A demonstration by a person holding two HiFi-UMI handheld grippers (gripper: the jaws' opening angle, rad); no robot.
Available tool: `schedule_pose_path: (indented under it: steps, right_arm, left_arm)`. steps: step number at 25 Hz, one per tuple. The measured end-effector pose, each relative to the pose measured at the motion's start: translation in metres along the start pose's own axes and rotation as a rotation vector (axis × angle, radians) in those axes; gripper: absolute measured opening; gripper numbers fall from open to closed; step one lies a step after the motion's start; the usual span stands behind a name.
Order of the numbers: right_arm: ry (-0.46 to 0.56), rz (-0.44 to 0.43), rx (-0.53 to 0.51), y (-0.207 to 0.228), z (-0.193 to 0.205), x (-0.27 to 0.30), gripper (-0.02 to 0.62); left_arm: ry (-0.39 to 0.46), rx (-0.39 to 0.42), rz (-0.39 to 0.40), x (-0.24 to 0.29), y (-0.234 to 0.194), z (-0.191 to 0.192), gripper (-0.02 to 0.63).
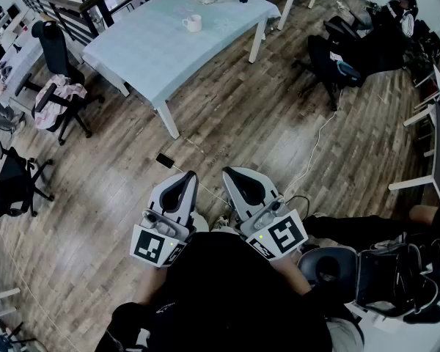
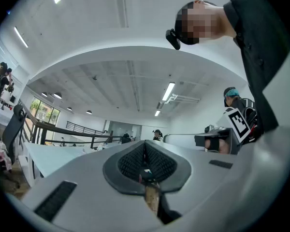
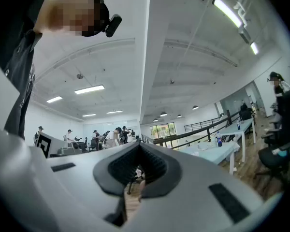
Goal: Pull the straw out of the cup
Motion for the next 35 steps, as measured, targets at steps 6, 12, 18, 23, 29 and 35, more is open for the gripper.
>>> schedule_pose_path:
  steps: [6,12,18,23,29,35]
  right_arm:
    - [-0.007,-0.013,0.006,-0.012,0.002,0.001,0.008]
    - [-0.008,-0.018,0.012,-0.012,0.001,0.004,0.008]
    - [-0.018,-0.020,0.023,-0.009,0.005,0.007,0.008]
    - [0.003,-0.018,0.068,0.002,0.008,0.018,0.008]
    - [-0.013,0.002,0.072,0.023,0.013,0.052,0.008]
    - [-0.024,0.037,0.067,0.049,0.008,0.102,0.008]
  left_arm:
    - [-0.010,0.002,0.002,-0.009,-0.001,-0.001,0.014]
    - [-0.006,0.001,0.002,-0.009,-0.002,-0.002,0.014]
    - [-0.016,0.002,-0.005,-0.007,-0.006,-0.001,0.014]
    - [-0.036,-0.021,-0.014,-0.002,-0.017,0.006,0.014]
    - [-0.035,-0.015,-0.005,0.020,-0.049,0.007,0.014]
    - [-0.029,-0.032,0.003,0.054,-0.103,-0.002,0.014]
Point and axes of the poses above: the fingertips, and each gripper's own axes: x forward along the fingers, y to its right, z out of its underside, the point moved 5 cm from there along -x, backward along the fingers, and after that the axes turned 8 degrees about -z, right-handed, at the moved point
